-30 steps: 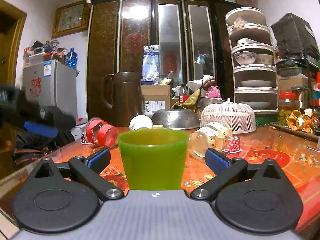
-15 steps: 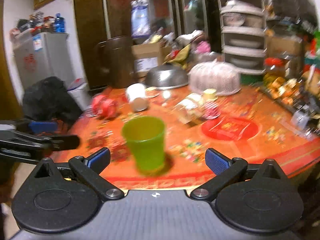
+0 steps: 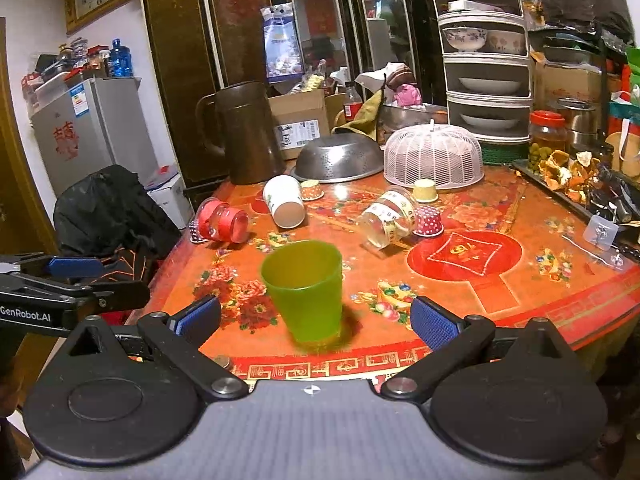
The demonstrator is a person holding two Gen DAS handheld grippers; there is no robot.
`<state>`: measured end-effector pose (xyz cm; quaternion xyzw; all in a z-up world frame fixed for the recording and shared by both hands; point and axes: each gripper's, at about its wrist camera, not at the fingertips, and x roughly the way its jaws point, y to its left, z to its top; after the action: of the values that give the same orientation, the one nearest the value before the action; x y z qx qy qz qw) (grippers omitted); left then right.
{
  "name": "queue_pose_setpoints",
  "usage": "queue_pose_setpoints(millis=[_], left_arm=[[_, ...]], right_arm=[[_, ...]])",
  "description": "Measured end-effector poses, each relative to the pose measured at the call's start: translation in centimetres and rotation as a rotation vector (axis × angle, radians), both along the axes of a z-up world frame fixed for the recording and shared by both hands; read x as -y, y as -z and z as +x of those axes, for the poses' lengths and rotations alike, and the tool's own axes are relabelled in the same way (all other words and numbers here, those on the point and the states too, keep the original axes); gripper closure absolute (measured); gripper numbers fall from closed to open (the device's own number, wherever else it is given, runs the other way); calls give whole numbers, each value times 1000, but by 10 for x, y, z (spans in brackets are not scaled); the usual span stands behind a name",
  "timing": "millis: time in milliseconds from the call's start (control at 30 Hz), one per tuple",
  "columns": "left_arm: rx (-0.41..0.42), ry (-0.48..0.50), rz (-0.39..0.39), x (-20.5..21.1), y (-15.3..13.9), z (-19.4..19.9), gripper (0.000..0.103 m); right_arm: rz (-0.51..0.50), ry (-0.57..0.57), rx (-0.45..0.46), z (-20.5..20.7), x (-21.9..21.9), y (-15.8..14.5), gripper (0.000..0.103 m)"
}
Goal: Flip cup upright
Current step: 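Open the right tool and back away from the standing cup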
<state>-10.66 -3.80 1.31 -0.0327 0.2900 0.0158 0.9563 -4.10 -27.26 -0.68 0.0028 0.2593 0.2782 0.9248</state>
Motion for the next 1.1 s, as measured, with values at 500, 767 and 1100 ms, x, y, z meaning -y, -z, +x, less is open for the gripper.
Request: queue_pose_setpoints(millis=[500, 767, 1100], left_arm=[[-12, -14, 1, 2, 1, 1, 0], [-12, -14, 0, 1, 1, 1, 0], [-13, -12, 2, 2, 2, 2, 0]], right_arm=[[15, 7, 9, 0, 3, -1, 1], [24, 9, 13, 1, 5, -1, 1], [23, 6, 18, 1, 5, -1, 1]])
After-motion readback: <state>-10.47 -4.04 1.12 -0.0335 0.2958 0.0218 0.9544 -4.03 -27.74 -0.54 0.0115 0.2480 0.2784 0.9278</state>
